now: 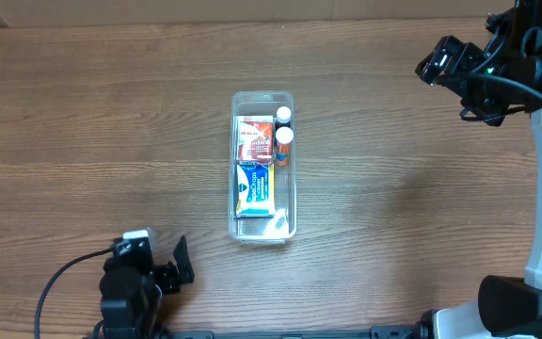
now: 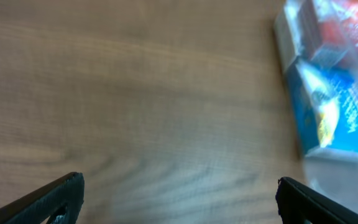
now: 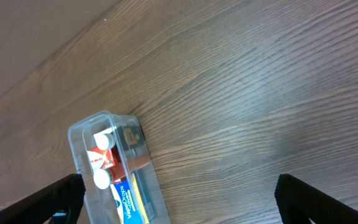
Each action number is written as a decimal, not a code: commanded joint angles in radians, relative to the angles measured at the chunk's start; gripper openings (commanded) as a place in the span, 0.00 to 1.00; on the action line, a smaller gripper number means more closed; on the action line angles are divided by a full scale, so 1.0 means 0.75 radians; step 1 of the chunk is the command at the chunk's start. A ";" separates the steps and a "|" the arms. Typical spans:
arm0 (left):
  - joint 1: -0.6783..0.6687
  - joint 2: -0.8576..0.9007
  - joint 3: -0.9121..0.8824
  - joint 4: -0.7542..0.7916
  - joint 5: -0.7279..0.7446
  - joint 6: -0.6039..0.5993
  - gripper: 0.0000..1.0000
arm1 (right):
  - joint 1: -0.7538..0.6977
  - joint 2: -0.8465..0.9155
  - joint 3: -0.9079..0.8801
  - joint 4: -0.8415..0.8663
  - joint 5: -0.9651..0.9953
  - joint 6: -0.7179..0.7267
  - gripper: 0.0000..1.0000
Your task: Pack container
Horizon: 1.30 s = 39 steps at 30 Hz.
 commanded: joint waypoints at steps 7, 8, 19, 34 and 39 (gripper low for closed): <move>0.014 -0.017 -0.036 -0.022 0.023 0.030 1.00 | -0.003 -0.003 0.009 0.003 -0.007 -0.004 1.00; 0.014 -0.017 -0.036 -0.023 0.023 0.030 1.00 | -0.003 -0.011 0.009 0.003 -0.007 -0.004 1.00; 0.014 -0.017 -0.036 -0.023 0.023 0.030 1.00 | 0.026 -1.524 -1.493 0.952 0.284 -0.447 1.00; 0.014 -0.017 -0.036 -0.022 0.023 0.030 1.00 | 0.026 -2.223 -2.523 1.416 0.154 -0.248 1.00; 0.014 -0.017 -0.036 -0.023 0.023 0.030 1.00 | 0.026 -2.223 -2.523 1.416 0.154 -0.248 1.00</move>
